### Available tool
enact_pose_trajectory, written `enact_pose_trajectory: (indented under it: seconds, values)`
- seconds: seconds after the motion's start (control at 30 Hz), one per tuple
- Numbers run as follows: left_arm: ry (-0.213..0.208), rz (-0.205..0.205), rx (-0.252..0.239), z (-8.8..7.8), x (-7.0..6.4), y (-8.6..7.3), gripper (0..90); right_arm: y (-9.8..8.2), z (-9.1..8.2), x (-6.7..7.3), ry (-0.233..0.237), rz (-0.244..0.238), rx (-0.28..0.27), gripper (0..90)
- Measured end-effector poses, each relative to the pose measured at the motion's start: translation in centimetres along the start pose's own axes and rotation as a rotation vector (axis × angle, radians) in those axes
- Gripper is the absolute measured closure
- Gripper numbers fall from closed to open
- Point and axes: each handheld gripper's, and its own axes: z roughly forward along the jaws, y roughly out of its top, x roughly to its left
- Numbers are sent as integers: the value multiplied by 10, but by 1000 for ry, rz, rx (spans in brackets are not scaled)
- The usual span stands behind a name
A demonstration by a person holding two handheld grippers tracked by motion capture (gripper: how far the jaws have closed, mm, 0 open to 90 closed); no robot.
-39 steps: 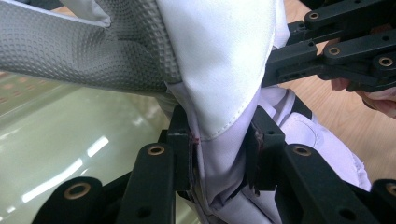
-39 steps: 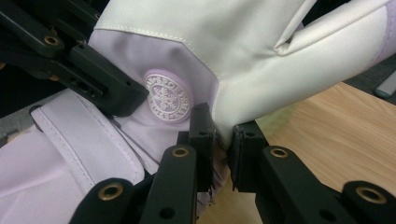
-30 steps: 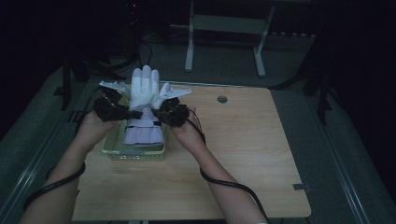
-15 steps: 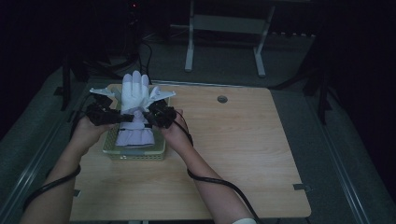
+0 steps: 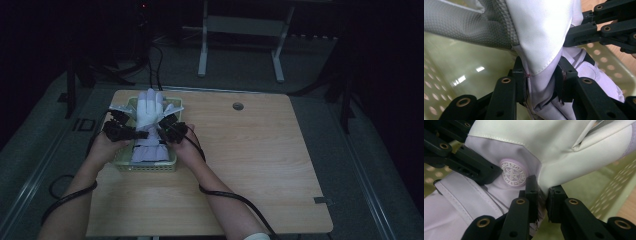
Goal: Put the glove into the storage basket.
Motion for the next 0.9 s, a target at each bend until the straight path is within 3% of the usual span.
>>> enact_pose_trajectory:
  seconds: [0.13, 0.2, 0.33, 0.53, 0.63, 0.7, 0.83, 0.9]
  values:
    - [14, -9, 28, 4, 0, 0, 657, -2, 6, 2, -18, -10, 40, 812]
    - [12, -33, 38, 5, 2, 0, 651, 0, 7, 3, -22, -8, 51, 810]
    - [35, -25, 50, 7, 3, 1, 649, 2, 12, 5, -38, -12, 73, 809]
    - [34, -90, 113, 14, 9, 1, 629, 6, 21, 8, -54, -39, 139, 800]
    - [74, -111, 160, 17, 10, 1, 578, 7, 22, 8, -48, -42, 158, 756]
    - [128, -98, 185, 20, 8, 2, 540, 8, 23, 10, -49, -53, 162, 715]
    - [191, -66, 185, 23, 1, 5, 490, 8, 23, 11, -49, -39, 161, 588]
    - [201, -77, 186, 24, 1, 5, 477, 9, 21, 9, -48, -35, 157, 569]
